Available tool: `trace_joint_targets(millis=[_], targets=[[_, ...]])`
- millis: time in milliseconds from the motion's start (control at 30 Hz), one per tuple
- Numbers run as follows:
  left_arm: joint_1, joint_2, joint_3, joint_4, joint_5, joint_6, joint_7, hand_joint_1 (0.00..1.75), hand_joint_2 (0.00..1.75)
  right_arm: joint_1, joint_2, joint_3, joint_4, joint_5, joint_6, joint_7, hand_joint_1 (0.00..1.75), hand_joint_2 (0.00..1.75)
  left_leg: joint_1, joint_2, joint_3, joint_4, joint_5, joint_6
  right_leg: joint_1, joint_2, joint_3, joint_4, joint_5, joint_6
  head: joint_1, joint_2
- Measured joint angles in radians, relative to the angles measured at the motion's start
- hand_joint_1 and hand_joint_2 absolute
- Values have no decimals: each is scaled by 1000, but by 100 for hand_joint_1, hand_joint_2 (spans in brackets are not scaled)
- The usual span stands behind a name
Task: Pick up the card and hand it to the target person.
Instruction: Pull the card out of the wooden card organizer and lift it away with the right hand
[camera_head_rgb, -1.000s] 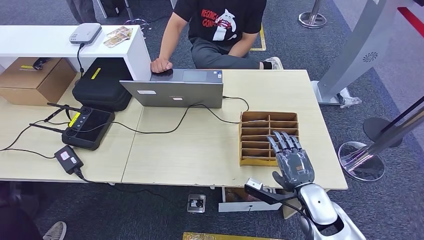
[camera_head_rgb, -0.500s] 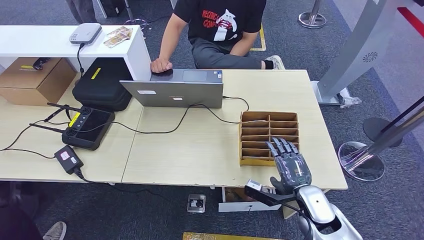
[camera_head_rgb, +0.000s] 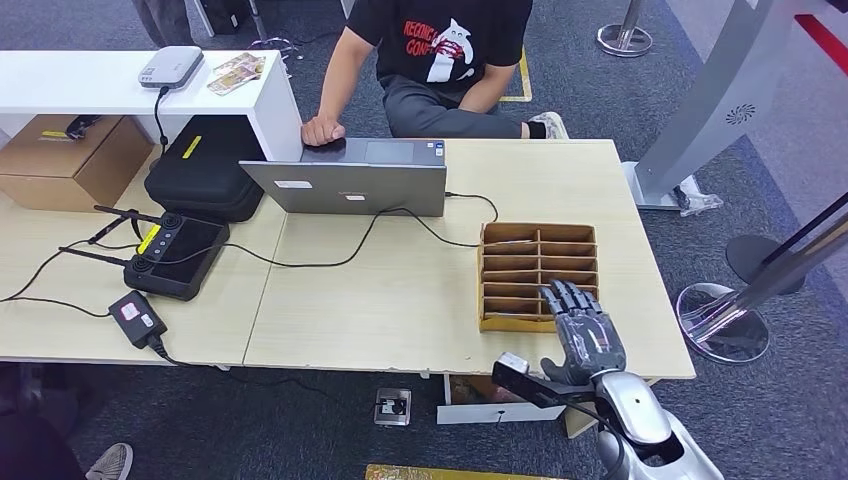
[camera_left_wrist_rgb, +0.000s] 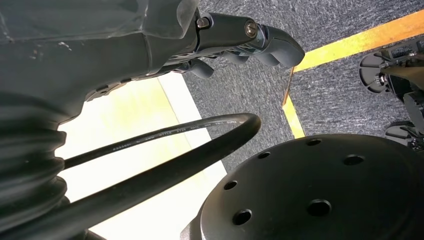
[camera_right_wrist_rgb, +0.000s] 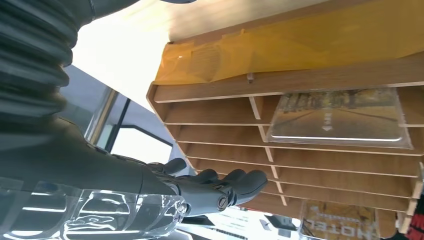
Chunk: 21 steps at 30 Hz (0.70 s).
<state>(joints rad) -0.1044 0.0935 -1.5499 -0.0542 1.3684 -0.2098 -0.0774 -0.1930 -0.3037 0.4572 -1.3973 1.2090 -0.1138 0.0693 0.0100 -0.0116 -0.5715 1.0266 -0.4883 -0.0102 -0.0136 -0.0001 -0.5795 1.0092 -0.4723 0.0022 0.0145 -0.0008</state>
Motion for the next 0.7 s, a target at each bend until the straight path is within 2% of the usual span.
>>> trace_joint_targets(millis=[433,700], targets=[[0,0,0,0,-8,0,3,0,175,4,11,-2,-12,22,7,43,0,175,0,0,0,0,0,0,0,0,0,0,0,0,0,0],[-2,0,0,0,-15,0,6,0,175,-3,49,-3,-13,39,11,38,0,175,0,0,0,0,0,0,0,0,0,0,0,0,0,0]])
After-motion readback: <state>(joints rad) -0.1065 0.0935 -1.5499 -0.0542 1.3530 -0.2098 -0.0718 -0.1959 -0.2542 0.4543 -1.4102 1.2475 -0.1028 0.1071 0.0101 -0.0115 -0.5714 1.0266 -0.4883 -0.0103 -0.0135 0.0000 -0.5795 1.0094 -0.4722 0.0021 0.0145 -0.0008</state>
